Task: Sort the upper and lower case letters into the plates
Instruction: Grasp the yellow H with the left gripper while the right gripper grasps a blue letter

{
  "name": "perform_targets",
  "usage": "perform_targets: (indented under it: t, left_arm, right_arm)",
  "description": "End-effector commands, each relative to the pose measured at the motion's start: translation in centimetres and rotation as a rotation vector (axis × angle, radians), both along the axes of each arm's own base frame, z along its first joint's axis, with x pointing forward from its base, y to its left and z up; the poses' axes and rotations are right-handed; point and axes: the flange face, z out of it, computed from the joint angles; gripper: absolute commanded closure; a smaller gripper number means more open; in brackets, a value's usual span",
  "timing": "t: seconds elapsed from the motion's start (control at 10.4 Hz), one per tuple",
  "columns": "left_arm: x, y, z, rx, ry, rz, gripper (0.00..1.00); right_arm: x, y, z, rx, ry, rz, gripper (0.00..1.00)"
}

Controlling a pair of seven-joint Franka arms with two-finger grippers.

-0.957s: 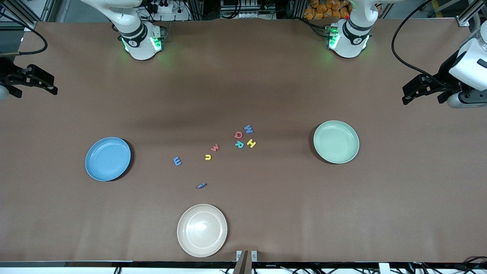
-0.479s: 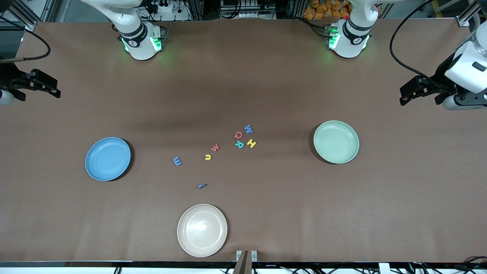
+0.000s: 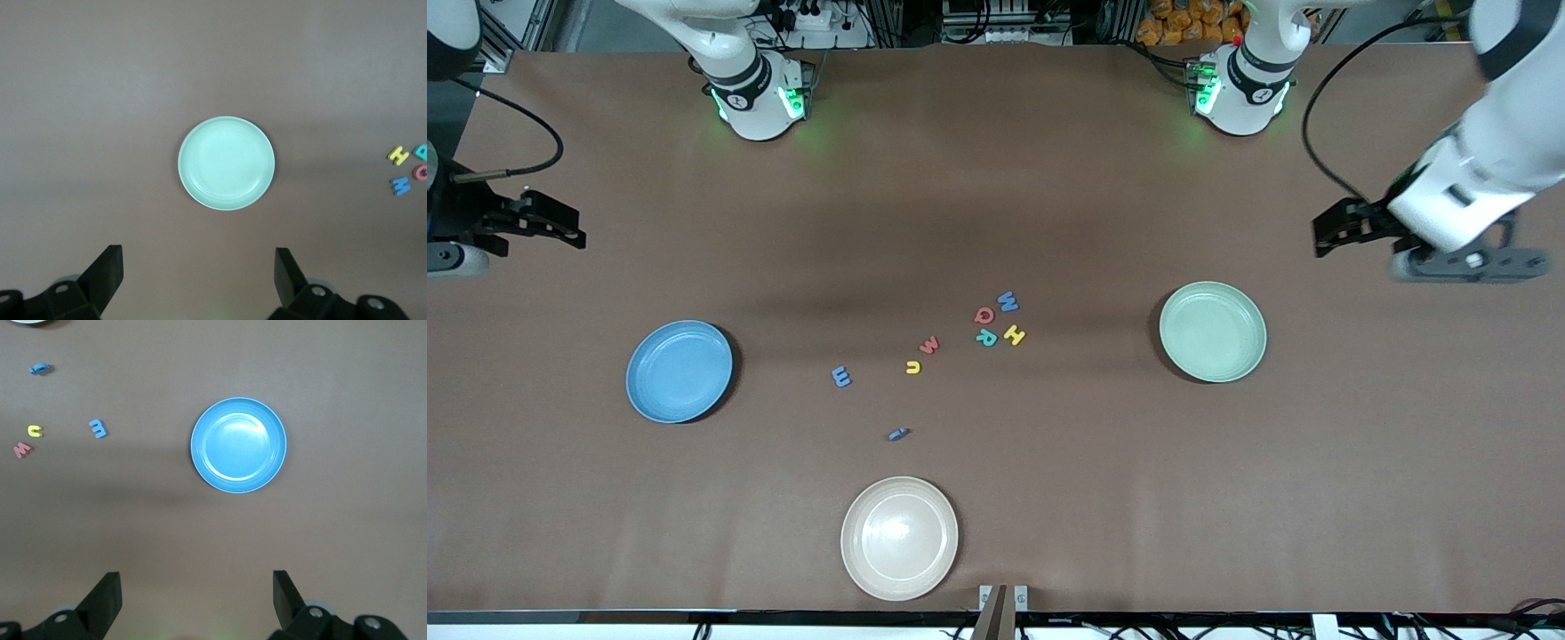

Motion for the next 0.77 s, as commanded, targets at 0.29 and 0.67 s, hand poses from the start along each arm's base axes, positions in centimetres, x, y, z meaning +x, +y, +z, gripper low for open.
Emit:
perform_targets:
  t: [0.29,0.67]
  left_arm:
    - [0.0,-16.9,-12.6,0.034,0.094,0.249,0.0]
    - [2.2,-23.4,-23.8,-0.036,0.028,0.57,0.0]
  right_arm:
    - [5.4,2.6,-8.4,0.021,0.04,0.046,0.0]
    - [11.2,8.4,-22.8,0.036,0.006,0.061,0.0]
